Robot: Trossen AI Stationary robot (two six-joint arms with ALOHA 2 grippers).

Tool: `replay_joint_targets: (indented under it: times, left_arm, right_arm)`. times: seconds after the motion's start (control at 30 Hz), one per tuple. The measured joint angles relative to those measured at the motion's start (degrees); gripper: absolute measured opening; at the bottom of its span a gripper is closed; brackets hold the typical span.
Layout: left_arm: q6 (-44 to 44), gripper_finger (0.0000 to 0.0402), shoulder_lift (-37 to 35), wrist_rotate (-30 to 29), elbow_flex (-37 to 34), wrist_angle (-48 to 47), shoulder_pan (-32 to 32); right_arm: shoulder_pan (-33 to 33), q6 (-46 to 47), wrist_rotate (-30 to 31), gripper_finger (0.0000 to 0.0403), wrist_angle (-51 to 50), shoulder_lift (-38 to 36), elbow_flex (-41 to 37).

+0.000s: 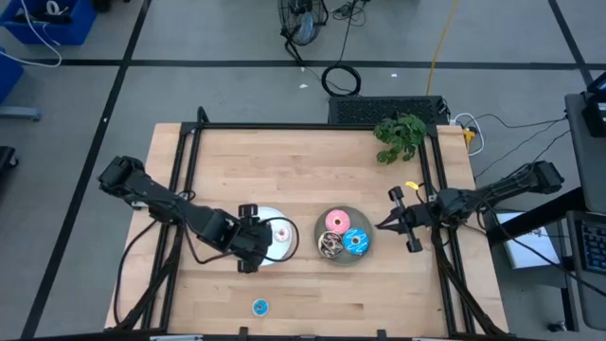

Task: Pick & Place donuts
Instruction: Put the small blue donut on the white plate

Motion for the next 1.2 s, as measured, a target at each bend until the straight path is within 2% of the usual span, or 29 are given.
replay_joint_targets:
  times: [0.23, 0.37, 0.47, 0.57, 0.73, 0.8, 0.9, 1.07, 1.2]
  left_arm:
    - [2.60, 0.0230, -2.89, -1.56, 0.04, 3.07, -0.36]
    - [5.15, 0.0230, -9.35, -2.45, 0.04, 4.97, -1.92]
    - [7.73, 0.0230, -15.56, -4.19, 0.04, 11.71, -3.48]
    - [12.13, 0.0230, -20.03, -3.02, 0.11, 18.76, -4.92]
    - [18.20, 0.0230, -25.59, -4.69, -1.17, 19.79, -7.36]
    - [18.95, 0.0230, -28.64, -5.47, -4.75, 21.78, -7.42]
    - [19.56, 0.0230, -34.78, -5.63, -14.10, 28.94, -6.72]
    - [21.15, 0.0230, -47.39, -5.58, -32.46, 48.37, -5.90]
    - [21.39, 0.0230, -54.40, -5.48, -46.02, 61.64, -4.53]
  right_arm:
    - [0.00, -0.28, -0.07, 0.0000, -2.81, -1.60, 0.00]
    - [0.00, -0.34, -0.09, 0.0000, -1.87, -1.63, 0.02]
    - [0.00, -0.42, -0.09, 0.0000, -2.06, -1.59, 0.02]
    - [0.02, -0.41, -0.07, 0.0000, -2.07, -1.60, 0.02]
    - [0.01, -0.39, -0.09, 0.0000, -2.07, -1.60, 0.02]
    - [0.04, -0.39, -0.09, 0.0000, -2.07, -1.60, 0.02]
    - [0.04, -0.39, -0.09, 0.0000, -2.07, -1.60, 0.02]
    - [0.04, -0.43, -0.09, 0.0000, -2.07, -1.59, 0.02]
    - [0.04, -1.34, -0.05, 0.0000, -1.88, -1.60, 0.02]
